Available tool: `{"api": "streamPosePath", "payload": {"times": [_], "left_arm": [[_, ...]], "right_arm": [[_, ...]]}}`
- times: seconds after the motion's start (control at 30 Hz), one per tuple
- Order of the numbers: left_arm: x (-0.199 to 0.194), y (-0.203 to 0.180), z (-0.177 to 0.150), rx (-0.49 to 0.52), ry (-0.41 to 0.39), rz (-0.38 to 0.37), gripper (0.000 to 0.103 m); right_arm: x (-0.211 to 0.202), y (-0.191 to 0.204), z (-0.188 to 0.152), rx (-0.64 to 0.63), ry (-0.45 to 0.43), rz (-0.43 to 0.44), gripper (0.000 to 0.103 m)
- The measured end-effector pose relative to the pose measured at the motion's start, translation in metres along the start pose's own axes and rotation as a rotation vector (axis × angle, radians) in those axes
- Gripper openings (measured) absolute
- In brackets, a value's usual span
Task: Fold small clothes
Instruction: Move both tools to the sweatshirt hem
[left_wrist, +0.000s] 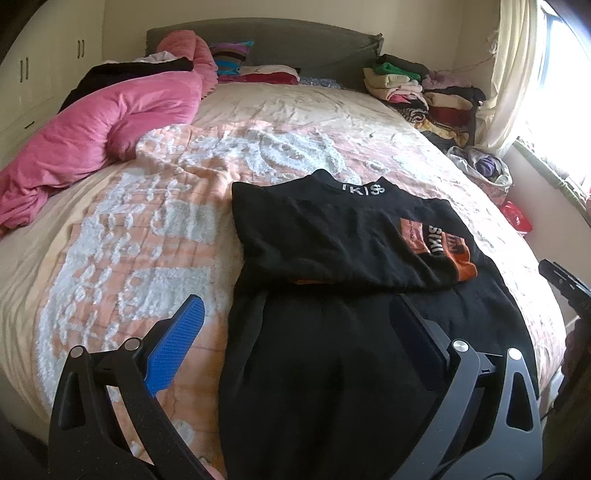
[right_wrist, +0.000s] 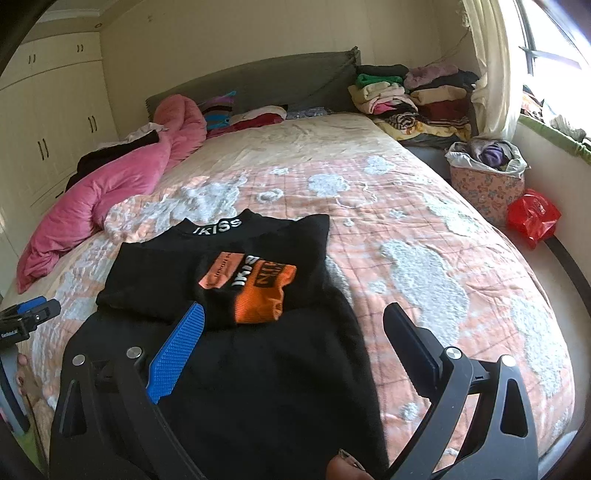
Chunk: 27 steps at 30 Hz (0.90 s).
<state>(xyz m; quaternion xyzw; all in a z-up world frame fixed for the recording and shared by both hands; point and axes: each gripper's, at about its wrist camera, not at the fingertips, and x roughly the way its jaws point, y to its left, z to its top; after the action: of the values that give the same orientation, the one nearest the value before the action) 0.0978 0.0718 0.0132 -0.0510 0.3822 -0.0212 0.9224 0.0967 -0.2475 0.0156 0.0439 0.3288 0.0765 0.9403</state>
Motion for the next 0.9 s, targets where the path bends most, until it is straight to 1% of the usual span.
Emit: {"api": "streamPosePath", "payload": {"times": [0.23,0.47,0.8,0.9], "left_arm": [[-0.011,0.002,-0.011,0.037,0.018,0.037,0.094],[-0.016,0.010,-0.023,0.038,0.041,0.052,0.094],[-0.031,0.016,-0.039,0.067,0.076,0.059,0.094],[-0.032,0.018,-0.048,0.074,0.097,0.057,0.094]], "right_arm": [[-0.012,-0.014,-0.012,-0.008,0.017,-0.019,0.097],[-0.015,-0.023,-0.026,-0.006,0.056,-0.027,0.097],[-0.018,-0.029,-0.048,-0.032,0.115,-0.031,0.097],[-0.018,-0.029,-0.056,-0.039,0.134,-0.035,0.097]]}}
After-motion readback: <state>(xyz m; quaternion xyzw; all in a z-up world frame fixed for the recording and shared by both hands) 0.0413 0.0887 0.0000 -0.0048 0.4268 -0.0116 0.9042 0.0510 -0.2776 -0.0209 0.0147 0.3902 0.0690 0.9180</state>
